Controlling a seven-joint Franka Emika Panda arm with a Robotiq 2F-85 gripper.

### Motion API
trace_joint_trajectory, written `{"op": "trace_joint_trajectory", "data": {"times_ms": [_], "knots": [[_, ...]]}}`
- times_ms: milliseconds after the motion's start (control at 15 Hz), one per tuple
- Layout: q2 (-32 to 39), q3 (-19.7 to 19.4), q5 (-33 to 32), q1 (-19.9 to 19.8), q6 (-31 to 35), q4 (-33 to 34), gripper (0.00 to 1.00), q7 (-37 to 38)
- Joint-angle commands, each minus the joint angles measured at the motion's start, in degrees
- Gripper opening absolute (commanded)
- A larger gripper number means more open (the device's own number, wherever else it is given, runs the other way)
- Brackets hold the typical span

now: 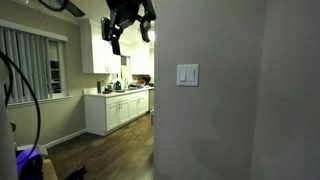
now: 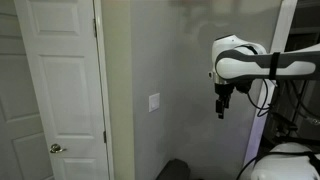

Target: Flip the first switch from the left

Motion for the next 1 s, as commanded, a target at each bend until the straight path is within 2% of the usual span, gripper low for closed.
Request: {"op": "trace_joint_trajectory", "data": {"times_ms": [0, 400, 933], "knots": [[0.0, -1.1, -0.9, 1.7, -0.5, 0.2, 1.0, 1.0], [0.8, -1.2, -0.9, 2.0, 0.7, 0.3, 1.0, 1.4], [13.9, -5.2, 2.8, 2.6, 24.0, 2.9, 1.0, 5.2]]}}
